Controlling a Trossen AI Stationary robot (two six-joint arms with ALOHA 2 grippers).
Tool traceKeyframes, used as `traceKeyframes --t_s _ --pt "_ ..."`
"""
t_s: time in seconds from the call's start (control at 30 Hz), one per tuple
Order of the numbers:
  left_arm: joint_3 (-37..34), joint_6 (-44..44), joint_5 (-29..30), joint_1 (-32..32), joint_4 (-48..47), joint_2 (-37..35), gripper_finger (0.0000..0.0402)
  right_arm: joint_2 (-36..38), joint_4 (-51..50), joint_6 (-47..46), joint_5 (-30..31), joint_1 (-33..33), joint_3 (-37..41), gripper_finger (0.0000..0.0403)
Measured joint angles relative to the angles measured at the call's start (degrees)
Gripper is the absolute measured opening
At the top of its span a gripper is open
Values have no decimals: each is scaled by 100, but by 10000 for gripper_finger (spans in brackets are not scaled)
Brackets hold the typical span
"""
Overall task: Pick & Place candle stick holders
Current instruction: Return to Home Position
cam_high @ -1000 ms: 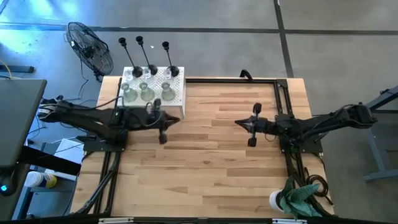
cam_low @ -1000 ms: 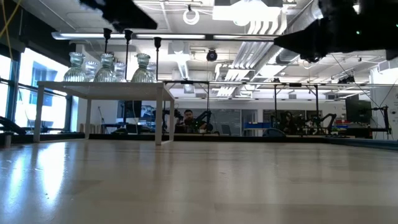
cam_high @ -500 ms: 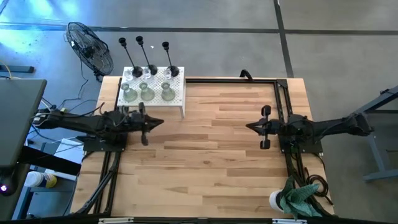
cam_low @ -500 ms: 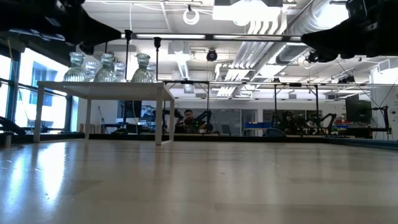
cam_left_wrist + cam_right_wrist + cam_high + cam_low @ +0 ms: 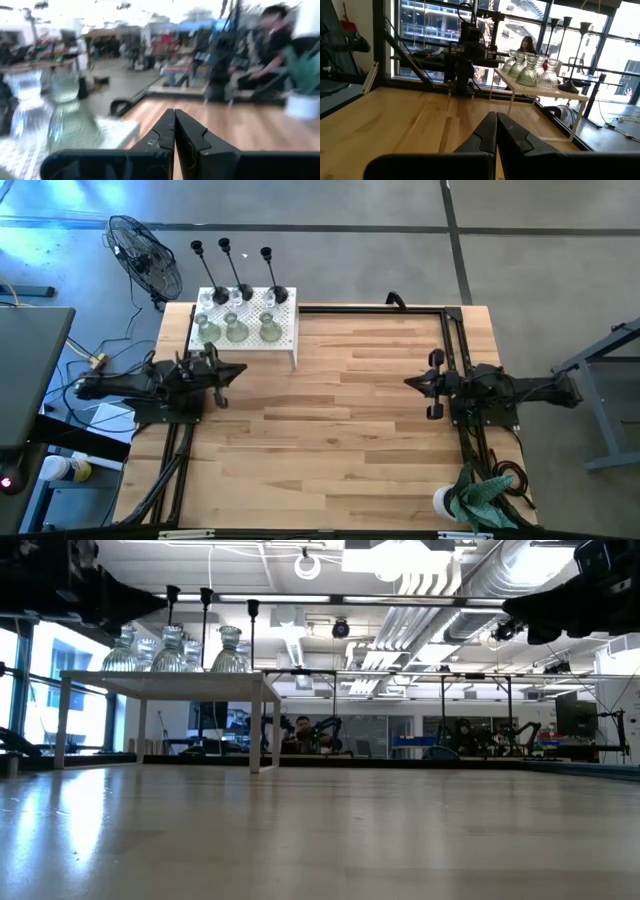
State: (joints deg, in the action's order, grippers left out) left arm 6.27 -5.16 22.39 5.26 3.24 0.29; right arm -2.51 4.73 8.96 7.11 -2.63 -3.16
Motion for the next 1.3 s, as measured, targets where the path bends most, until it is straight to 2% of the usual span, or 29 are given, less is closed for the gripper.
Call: traceKeyframes --t_s 0.13,0.27,0.4,0.5,0.7,0.93,1.17,1.3 --pt "-213 -42 211 0 96 29 0 246 -323 -101 89 0 0 0" --pt "-534 73 458 0 558 21 0 248 -558 -230 453 0 0 0" --pt "-537 242 855 0 490 47 0 242 -711 -352 794 0 2 0" --pt "-539 406 846 0 578 3 0 217 -590 -425 1104 1 79 0" --pt "-548 710 1093 0 97 26 0 169 -45 -430 1572 0 254 0" --pt "-551 712 975 0 83 33 0 41 -27 -523 1996 1 258 0" --pt "-556 698 927 0 83 33 0 -128 -22 -767 2926 0 260 0" --pt "-556 698 925 2 83 33 0 -166 -30 -728 2968 0 260 0"
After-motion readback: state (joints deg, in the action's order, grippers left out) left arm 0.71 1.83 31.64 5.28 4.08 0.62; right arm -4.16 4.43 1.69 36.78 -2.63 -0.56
